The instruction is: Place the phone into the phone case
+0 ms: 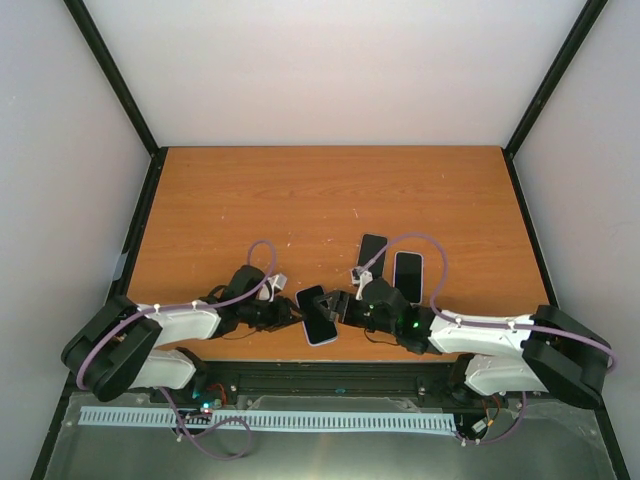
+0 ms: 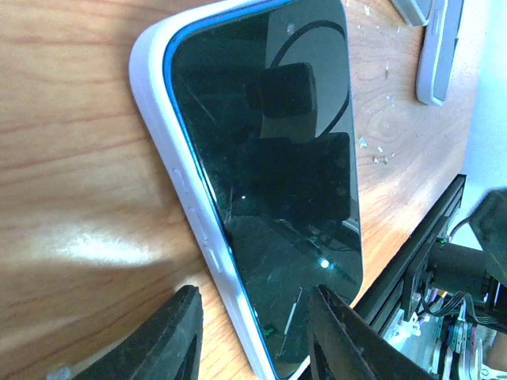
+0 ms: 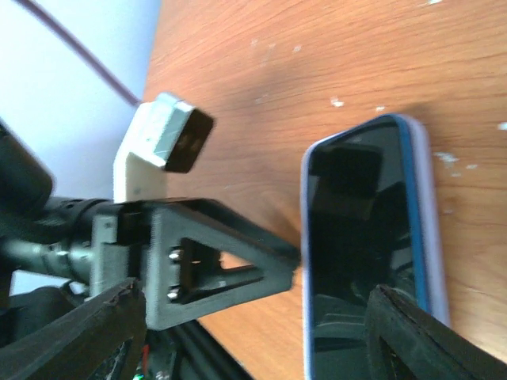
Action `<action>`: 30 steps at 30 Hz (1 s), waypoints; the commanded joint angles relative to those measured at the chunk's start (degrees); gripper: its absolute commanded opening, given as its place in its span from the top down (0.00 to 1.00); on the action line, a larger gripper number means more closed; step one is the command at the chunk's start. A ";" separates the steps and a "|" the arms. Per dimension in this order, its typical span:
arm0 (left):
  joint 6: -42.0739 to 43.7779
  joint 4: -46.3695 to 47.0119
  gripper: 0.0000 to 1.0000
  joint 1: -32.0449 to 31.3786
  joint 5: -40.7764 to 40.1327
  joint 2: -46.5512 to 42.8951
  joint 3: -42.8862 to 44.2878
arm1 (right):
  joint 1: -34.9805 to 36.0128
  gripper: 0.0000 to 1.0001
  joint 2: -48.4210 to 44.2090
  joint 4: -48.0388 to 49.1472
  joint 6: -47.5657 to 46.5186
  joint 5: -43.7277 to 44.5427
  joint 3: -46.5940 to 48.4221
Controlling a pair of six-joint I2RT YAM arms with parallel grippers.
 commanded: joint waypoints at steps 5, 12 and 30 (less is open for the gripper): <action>0.75 3.30 0.66 0.55 0.09 3.12 3.09 | -2.77 0.16 2.69 -8.10 -4.12 2.68 1.01; 0.84 3.32 0.67 0.55 0.01 3.45 3.28 | -3.17 0.14 11.78 -1.48 -2.39 -2.33 2.54; 1.30 6.13 0.48 0.50 2.70 1.08 1.79 | -3.22 0.22 20.49 31.22 8.95 -15.12 -0.89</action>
